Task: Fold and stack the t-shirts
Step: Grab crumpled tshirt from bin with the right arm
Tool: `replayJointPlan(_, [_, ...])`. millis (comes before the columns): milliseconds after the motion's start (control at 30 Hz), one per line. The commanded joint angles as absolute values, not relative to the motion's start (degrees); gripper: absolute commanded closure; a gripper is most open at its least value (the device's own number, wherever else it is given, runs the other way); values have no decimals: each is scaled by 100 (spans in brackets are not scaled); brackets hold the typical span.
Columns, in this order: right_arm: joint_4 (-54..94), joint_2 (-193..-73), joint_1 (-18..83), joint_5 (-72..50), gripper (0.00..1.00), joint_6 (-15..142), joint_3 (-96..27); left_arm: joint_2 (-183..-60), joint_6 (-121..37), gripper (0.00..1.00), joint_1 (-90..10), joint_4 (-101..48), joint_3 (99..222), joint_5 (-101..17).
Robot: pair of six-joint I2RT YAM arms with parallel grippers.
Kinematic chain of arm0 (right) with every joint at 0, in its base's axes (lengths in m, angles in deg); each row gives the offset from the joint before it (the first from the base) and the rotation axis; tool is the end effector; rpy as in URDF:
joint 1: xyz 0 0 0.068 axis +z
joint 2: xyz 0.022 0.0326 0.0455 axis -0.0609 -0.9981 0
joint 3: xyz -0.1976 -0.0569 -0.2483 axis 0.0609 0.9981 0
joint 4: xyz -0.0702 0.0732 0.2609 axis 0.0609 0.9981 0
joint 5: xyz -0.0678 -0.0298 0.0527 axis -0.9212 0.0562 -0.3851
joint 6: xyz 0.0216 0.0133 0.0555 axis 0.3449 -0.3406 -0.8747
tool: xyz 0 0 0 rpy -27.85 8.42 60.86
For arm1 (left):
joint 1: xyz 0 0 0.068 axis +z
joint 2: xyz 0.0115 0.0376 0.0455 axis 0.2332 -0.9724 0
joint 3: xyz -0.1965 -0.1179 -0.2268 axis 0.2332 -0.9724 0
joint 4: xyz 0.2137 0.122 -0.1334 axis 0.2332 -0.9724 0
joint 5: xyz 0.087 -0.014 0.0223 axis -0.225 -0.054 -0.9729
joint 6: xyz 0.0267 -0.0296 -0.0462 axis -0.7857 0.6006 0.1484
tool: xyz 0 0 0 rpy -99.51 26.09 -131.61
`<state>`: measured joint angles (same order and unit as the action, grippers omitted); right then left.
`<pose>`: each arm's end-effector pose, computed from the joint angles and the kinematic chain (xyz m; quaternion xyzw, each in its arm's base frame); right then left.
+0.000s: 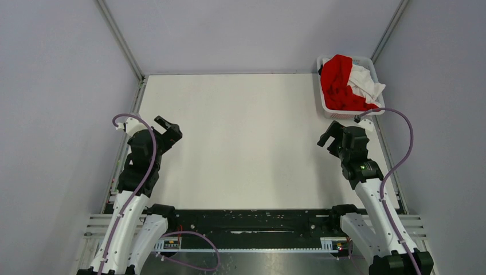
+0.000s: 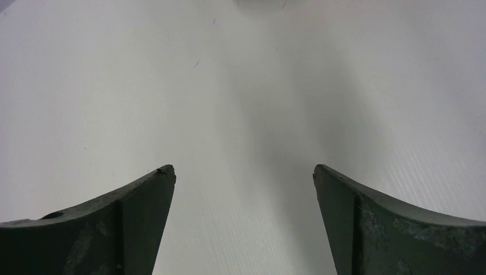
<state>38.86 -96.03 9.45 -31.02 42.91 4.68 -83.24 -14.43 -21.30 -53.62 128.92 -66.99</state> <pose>0.1694 0.0078 0.3033 0.2124 0.8221 0.0604 0.5247 0.1396 -0.0059 0.3369 -0.2981 0.7649 -0.1096 0.5604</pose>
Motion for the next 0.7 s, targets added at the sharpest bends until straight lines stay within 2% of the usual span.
replayJointPlan(0, [3297,-9790,955,-2750,0,4338,215,-8277,-1570,1,-2112,-5157,12861,-6593])
replayJointPlan(133, [3231,-10281,951,-2535,0,4650,-327,-8354,-1571,1,-2113,-4933,12787,-6411])
replayJointPlan(533, [3832,-13791,60,-3176,1,5470,-4056,-8943,-1650,1,-2113,-4527,12732,-6168])
replayJointPlan(667, [4165,-14981,-105,-3254,4,5937,-5329,-9210,-1661,1,-2113,-4405,12741,-6109])
